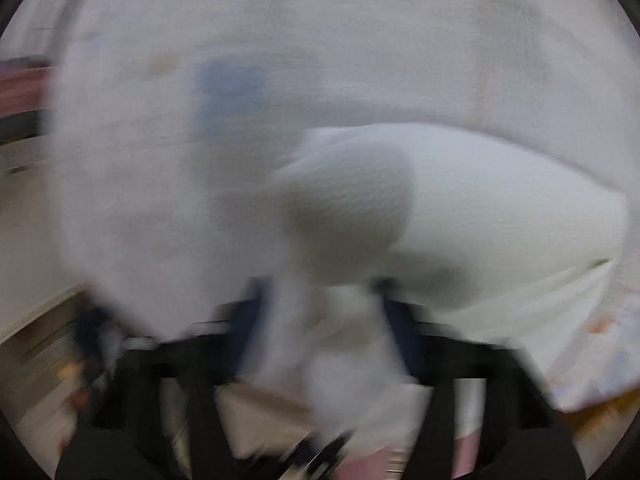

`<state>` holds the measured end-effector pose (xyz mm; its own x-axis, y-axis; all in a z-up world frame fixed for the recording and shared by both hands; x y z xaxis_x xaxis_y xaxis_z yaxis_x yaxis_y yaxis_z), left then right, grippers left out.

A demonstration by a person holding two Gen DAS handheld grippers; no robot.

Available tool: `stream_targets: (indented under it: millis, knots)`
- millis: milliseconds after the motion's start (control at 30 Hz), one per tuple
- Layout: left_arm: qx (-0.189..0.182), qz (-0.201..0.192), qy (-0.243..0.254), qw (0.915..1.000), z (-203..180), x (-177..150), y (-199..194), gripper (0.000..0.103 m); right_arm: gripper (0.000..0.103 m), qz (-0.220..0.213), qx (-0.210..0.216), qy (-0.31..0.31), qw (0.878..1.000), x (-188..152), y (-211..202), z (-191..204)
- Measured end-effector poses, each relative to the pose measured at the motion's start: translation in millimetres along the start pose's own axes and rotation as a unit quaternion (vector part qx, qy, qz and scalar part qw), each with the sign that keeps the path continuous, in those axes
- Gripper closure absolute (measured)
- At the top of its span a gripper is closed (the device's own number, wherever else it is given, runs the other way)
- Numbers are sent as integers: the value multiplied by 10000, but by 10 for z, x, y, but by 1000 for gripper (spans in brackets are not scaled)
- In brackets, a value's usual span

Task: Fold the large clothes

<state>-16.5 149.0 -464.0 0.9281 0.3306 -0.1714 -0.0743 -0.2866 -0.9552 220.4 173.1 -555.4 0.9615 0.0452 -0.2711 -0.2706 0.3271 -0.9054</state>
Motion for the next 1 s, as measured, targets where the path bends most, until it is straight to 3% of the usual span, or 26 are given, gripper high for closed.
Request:
stream_targets:
  millis: [67, 167, 300, 400, 467, 533, 567, 600, 633, 667, 800, 933, 1000]
  knots:
    - [56, -32, -71, 10000, 128, 50, -49, 94, 98, -248, 697, 291, 9968, 13, -129, -43]
    - [-80, -226, -87, 9997, 200, 203, -240, 94, 99, -789, 806, -160, 9935, 36, -503, 63]
    - [246, -504, -95, 9984, 330, 526, -314, 93, 99, -886, 754, -541, 9917, 288, -457, 279]
    - [387, -139, -505, 9979, 614, 774, 121, 88, 95, -392, 803, -540, 9945, 456, -35, 222]
    - [191, 111, -705, 9973, 722, 844, 290, 87, 93, -407, 1289, -386, 9901, 434, -108, 195]
    - [101, 159, -763, 9969, 712, 847, 181, 84, 86, -562, 1161, -744, 9888, 343, -299, 219]
    - [138, 179, -720, 9971, 725, 838, 104, 83, 72, -689, 993, -977, 9878, 271, -452, 218]
    - [245, 202, -613, 9976, 706, 810, 7, 77, 43, -802, 885, -1081, 9869, 208, -582, 193]
    - [477, 177, -447, 9977, 668, 778, -114, 75, 32, -904, 790, -1113, 9865, 173, -681, 157]
    - [716, 79, -319, 9969, 629, 759, -207, 74, 29, -1107, 657, -1150, 9850, 116, -844, 82]
    - [1098, -223, 94, 9937, 458, 913, -524, 75, 29, -1375, 446, -826, 9860, -81, -1193, -318]
    - [1465, -715, 750, 9838, 67, 1340, -698, 75, 32, -1573, -22, -424, 9866, -241, -1370, -782]
    - [1412, -830, 1028, 9811, -188, 1492, -689, 76, 54, -1583, 28, -215, 9872, -286, -1396, -1000]
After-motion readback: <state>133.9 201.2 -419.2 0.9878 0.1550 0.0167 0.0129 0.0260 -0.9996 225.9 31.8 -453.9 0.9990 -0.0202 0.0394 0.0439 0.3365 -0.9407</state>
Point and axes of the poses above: each gripper's, at about its wrist camera, not at the fingertips, and y roughly the way its jaws point, z to its left, x to its top, the point moved 6 cm from there along y, roughly the way its jaws point, and after that the axes turned 10 degrees about x, right-handed, at the moved point
